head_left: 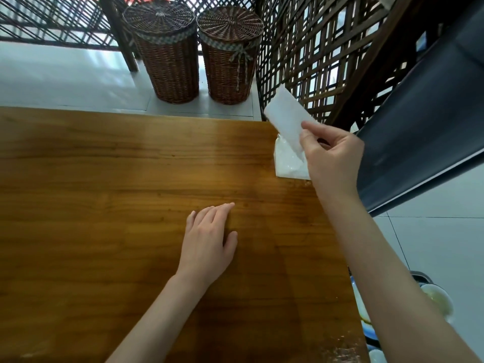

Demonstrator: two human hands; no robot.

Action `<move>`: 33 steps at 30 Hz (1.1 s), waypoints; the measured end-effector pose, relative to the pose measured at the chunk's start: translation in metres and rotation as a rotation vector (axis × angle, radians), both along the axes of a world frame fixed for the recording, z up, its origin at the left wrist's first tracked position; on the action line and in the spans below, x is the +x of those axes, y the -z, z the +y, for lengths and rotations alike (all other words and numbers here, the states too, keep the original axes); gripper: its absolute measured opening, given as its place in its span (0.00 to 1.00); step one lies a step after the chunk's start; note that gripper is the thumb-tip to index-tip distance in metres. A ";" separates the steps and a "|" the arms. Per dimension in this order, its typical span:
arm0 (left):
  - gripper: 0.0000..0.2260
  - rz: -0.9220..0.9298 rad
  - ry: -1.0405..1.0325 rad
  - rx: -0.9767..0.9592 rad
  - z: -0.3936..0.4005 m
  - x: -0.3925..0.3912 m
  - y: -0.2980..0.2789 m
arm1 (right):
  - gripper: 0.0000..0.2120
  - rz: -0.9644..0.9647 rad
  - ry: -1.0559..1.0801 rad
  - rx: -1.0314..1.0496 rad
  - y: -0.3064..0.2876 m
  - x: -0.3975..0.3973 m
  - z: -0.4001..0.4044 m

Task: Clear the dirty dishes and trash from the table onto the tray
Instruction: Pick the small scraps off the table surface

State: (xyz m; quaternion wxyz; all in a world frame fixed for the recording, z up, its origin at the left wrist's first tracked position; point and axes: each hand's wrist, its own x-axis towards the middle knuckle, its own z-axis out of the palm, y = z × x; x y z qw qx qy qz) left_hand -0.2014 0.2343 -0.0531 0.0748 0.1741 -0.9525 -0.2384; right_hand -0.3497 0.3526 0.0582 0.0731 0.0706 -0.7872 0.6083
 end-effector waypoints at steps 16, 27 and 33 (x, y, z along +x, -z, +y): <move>0.20 -0.023 -0.112 0.027 -0.037 0.061 -0.001 | 0.24 -0.239 0.135 -0.006 0.030 0.049 0.006; 0.21 -0.063 -0.100 -0.045 -0.038 0.072 0.014 | 0.12 -0.209 -0.377 0.625 0.091 0.098 0.015; 0.21 -0.067 -0.097 -0.039 -0.036 0.073 0.014 | 0.14 -0.001 -0.320 0.845 0.102 0.099 0.007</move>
